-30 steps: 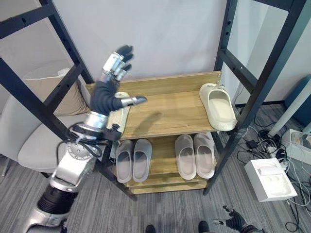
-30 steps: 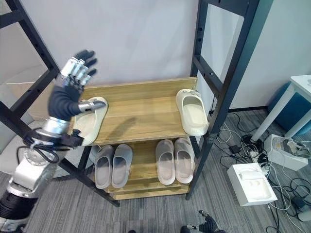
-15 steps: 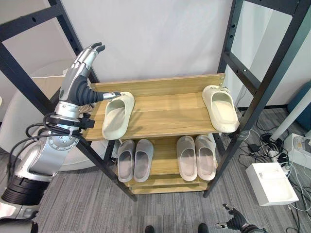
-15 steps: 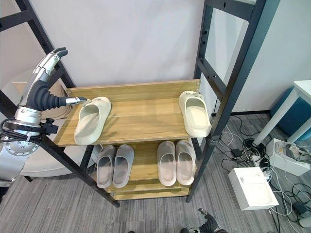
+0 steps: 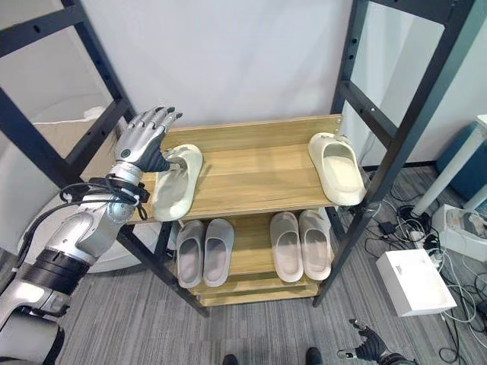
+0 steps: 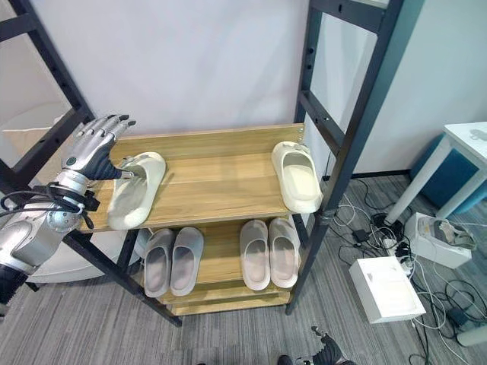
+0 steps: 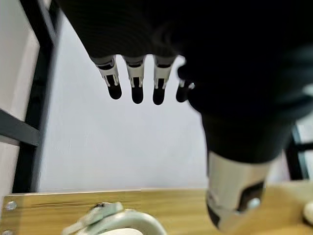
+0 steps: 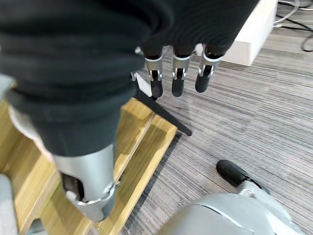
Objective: Arrange the slippers neatly on the shoe rack.
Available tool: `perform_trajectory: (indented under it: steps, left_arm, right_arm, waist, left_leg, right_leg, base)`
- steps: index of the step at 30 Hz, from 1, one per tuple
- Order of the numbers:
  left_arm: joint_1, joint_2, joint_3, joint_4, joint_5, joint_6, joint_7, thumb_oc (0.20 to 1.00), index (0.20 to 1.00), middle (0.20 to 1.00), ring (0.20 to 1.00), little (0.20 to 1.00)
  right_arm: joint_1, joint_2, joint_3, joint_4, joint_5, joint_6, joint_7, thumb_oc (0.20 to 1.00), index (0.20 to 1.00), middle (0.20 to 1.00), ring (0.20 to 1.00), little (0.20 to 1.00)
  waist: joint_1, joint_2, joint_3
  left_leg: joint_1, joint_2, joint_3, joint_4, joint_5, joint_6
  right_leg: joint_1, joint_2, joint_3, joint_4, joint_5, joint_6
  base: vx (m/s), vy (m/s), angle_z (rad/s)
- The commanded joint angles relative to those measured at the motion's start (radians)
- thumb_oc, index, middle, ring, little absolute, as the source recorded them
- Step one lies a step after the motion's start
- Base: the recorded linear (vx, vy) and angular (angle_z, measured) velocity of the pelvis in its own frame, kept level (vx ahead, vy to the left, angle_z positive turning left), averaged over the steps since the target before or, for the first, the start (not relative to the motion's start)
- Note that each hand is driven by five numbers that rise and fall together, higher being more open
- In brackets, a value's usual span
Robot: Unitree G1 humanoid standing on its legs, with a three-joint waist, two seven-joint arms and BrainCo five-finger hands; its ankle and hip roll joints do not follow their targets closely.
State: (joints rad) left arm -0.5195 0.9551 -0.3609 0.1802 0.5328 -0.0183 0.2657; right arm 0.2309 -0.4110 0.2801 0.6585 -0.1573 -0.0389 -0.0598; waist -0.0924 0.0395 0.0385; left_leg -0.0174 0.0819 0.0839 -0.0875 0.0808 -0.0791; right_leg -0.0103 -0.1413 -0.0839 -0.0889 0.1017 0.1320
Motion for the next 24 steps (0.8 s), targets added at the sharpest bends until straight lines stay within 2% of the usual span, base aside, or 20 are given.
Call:
perform_trajectory:
  steps: [1,7,12,20,24]
  left_arm:
    - [-0.198,0.058,-0.014,0.088,0.064,0.021,-0.001,1.000,1.000,1.000,1.000,1.000]
    - [-0.304,0.109,-0.117,0.176,0.116,0.039,-0.024,1.000,1.000,1.000,1.000,1.000]
    - [-0.329,0.126,-0.141,0.189,0.128,0.047,-0.033,1.000,1.000,1.000,1.000,1.000]
    - [-0.320,0.129,-0.128,0.200,0.127,0.059,-0.049,1.000,1.000,1.000,1.000,1.000]
    - [-0.252,0.131,-0.082,0.163,0.080,0.054,-0.079,1.000,1.000,1.000,1.000,1.000]
  right_arm:
    - [-0.038,-0.047,-0.016,-0.069,-0.004,-0.016,-0.006,1.000,1.000,1.000,1.000,1.000]
    - [-0.045,-0.056,-0.012,-0.067,0.003,-0.014,0.000,1.000,1.000,1.000,1.000,1.000]
    - [-0.043,-0.056,-0.008,-0.073,0.009,-0.013,0.007,1.000,1.000,1.000,1.000,1.000]
    - [-0.046,-0.052,0.004,-0.080,0.011,-0.005,0.023,1.000,1.000,1.000,1.000,1.000]
    - [-0.042,-0.045,0.000,-0.087,0.005,0.008,0.033,1.000,1.000,1.000,1.000,1.000]
  waist:
    - [-0.019,-0.010,0.036]
    - [-0.026,-0.009,0.034]
    - [-0.024,-0.011,0.033]
    - [-0.019,-0.014,0.033]
    - [-0.013,-0.015,0.036]
  left_leg:
    - [0.034,-0.018,0.010,0.000,-0.047,-0.006]
    - [0.032,-0.016,0.014,0.000,-0.048,-0.007]
    - [0.031,-0.016,0.014,0.000,-0.049,-0.006]
    - [0.028,-0.019,0.015,0.000,-0.050,-0.005]
    - [0.026,-0.021,0.015,0.000,-0.051,-0.004]
  right_leg:
    - [0.060,0.008,-0.024,0.002,-0.094,0.034]
    - [0.055,0.009,-0.023,0.002,-0.094,0.036]
    - [0.055,0.008,-0.023,0.002,-0.094,0.037]
    - [0.052,0.007,-0.024,0.002,-0.094,0.039]
    - [0.049,0.007,-0.023,0.002,-0.093,0.038]
  base:
    - [0.00,-0.006,-0.08]
    - [0.00,-0.001,-0.02]
    - [0.00,0.000,0.00]
    - [0.00,0.000,0.00]
    - [0.00,0.000,0.00]
